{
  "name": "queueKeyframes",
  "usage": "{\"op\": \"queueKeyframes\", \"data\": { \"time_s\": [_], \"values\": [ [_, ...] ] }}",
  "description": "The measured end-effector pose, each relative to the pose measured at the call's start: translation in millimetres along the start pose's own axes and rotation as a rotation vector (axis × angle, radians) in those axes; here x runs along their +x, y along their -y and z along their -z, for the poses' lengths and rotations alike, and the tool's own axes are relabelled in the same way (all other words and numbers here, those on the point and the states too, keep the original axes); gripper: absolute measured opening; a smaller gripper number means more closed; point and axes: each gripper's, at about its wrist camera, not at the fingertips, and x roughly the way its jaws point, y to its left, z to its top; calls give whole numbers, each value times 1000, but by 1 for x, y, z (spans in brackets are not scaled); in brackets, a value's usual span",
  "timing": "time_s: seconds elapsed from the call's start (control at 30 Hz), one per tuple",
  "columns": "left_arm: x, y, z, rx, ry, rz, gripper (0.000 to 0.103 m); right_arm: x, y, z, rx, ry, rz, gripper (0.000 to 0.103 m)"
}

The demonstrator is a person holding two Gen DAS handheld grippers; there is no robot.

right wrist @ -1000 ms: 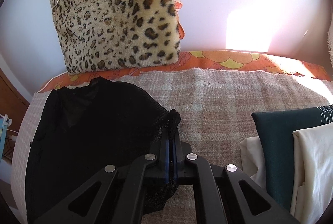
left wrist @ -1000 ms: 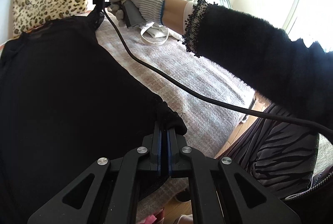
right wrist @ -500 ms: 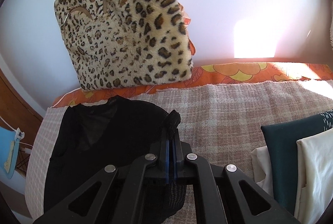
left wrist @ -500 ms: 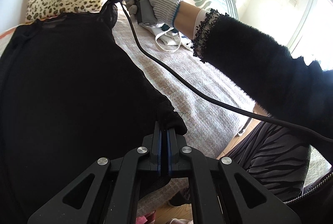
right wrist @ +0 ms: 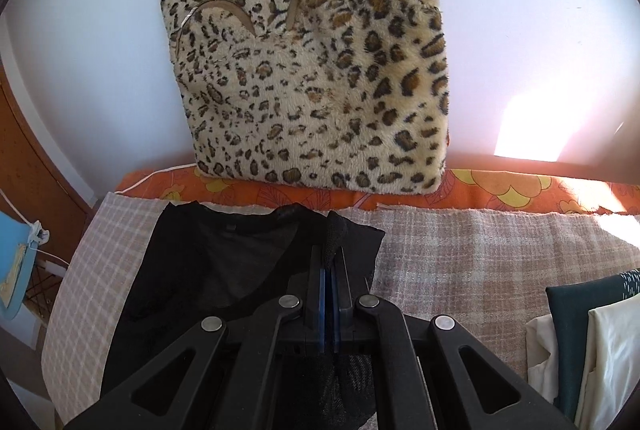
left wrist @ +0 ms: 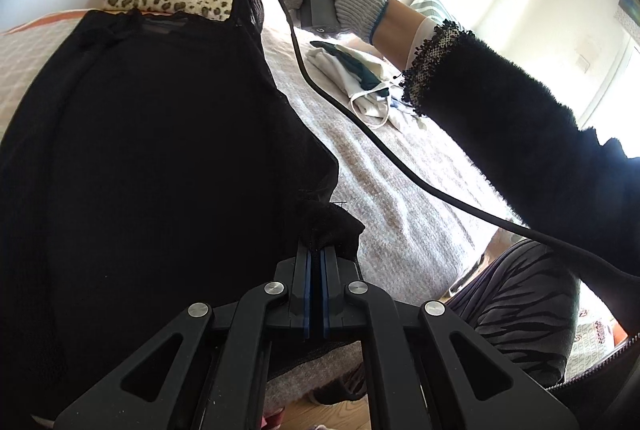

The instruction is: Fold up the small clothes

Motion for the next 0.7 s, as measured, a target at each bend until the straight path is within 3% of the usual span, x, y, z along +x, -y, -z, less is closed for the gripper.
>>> {"op": "queueKeyframes", "data": {
  "time_s": [0.33,0.57,0.63,0.67,0.7],
  "values": [
    [-30,-15,21,-70,66,-39,2,27,-81,-11,-162,-63,45,0],
    [-33,-23,21,-111,62,-60,2,56,-126,-10,-241,-109,68,0],
    [-36,-28,20,-139,53,-73,5,65,-134,-9,-235,-140,1,2],
    [-39,-30,20,-149,51,-81,11,65,-136,-9,-215,-149,-28,16],
    [-43,-32,20,-156,54,-97,18,63,-136,-10,-192,-149,-50,40]
  ]
}}
